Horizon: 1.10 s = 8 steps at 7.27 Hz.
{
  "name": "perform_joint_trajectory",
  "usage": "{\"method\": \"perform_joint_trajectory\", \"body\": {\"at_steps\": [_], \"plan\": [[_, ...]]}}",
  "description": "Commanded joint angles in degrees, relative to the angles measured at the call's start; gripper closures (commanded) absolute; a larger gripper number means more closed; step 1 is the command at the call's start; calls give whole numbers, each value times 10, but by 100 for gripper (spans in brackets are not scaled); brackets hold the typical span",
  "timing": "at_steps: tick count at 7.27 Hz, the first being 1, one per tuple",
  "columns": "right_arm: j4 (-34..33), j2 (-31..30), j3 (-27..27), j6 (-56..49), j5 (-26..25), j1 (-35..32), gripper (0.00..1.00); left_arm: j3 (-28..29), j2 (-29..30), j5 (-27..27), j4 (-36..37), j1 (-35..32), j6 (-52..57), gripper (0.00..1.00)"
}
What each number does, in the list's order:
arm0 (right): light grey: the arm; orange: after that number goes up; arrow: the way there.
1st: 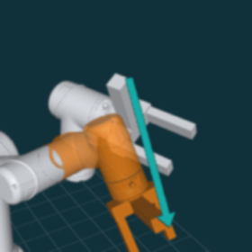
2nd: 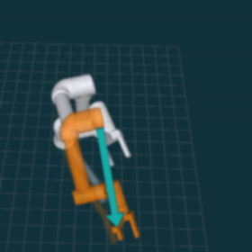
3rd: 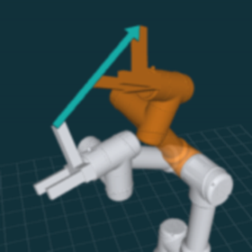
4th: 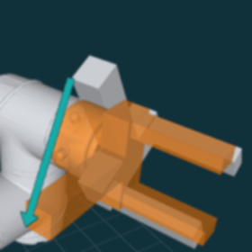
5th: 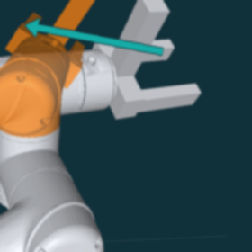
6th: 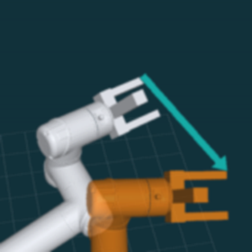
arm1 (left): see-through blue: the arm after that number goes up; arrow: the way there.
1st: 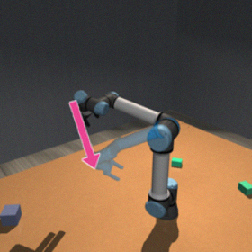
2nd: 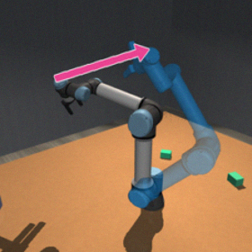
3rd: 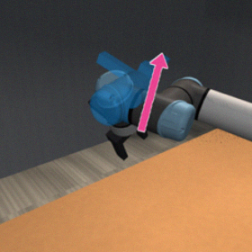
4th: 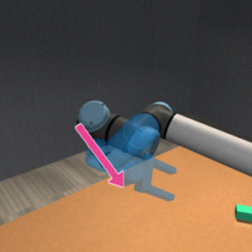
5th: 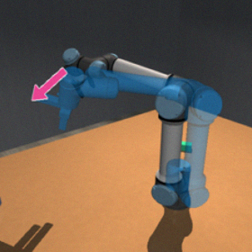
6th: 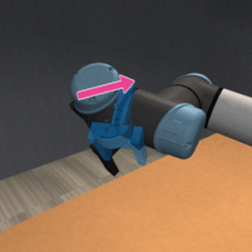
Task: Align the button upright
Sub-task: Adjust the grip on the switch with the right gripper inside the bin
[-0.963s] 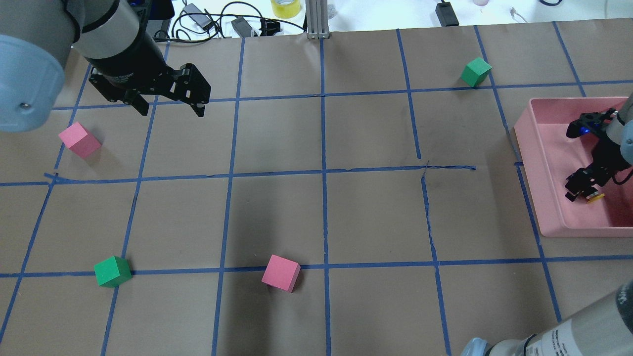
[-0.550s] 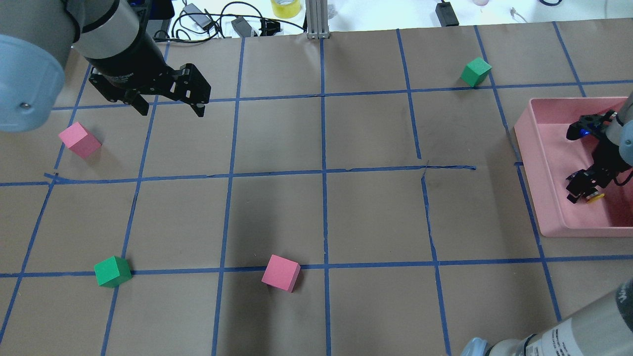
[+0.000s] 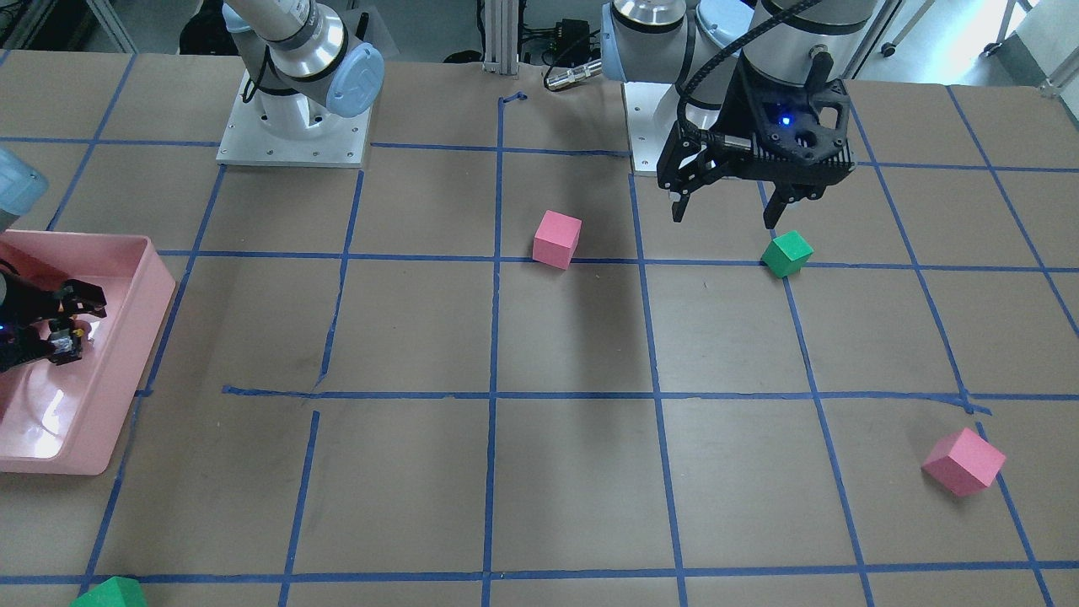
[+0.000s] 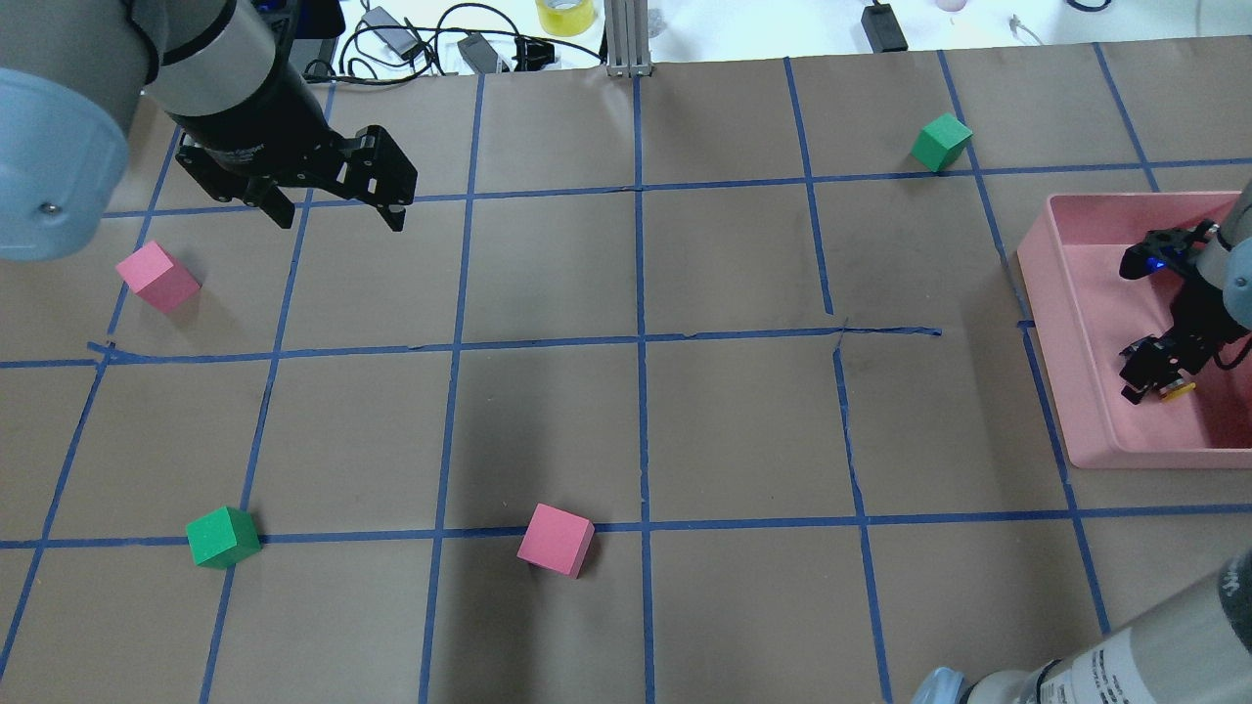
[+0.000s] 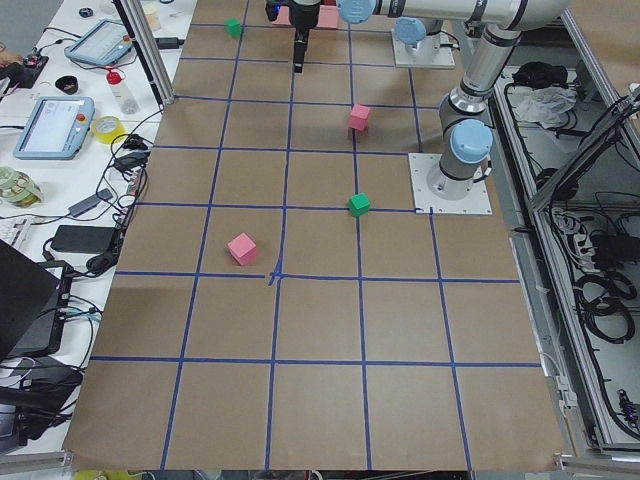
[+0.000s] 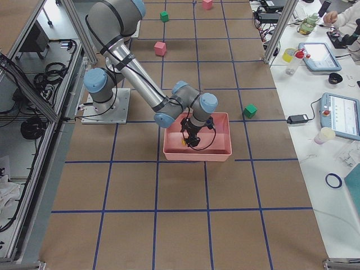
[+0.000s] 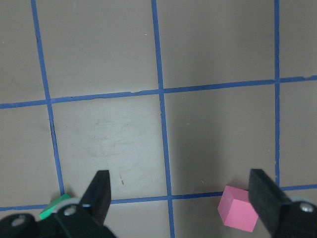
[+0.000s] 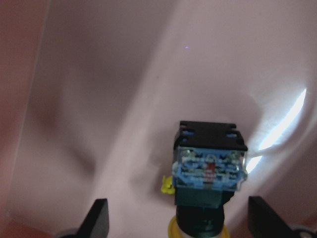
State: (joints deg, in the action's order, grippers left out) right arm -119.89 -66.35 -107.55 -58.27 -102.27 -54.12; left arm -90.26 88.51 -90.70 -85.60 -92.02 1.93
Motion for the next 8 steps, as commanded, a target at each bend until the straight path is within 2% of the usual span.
{"method": "perform_joint_trajectory", "body": {"at_steps": [1, 2, 3, 4, 8], "plan": [[0, 9, 0, 1, 0, 1, 0, 0, 0, 0, 0, 0, 0, 0], [1, 9, 1, 1, 0, 0, 16, 0, 0, 0, 0, 0, 0, 0], [1, 9, 1, 3, 0, 0, 83, 0, 0, 0, 0, 0, 0, 0], [1, 9, 2, 2, -4, 0, 100, 0, 0, 0, 0, 0, 0, 0], [2, 1, 16, 49, 6, 0, 100, 0, 0, 0, 0, 0, 0, 0]]}}
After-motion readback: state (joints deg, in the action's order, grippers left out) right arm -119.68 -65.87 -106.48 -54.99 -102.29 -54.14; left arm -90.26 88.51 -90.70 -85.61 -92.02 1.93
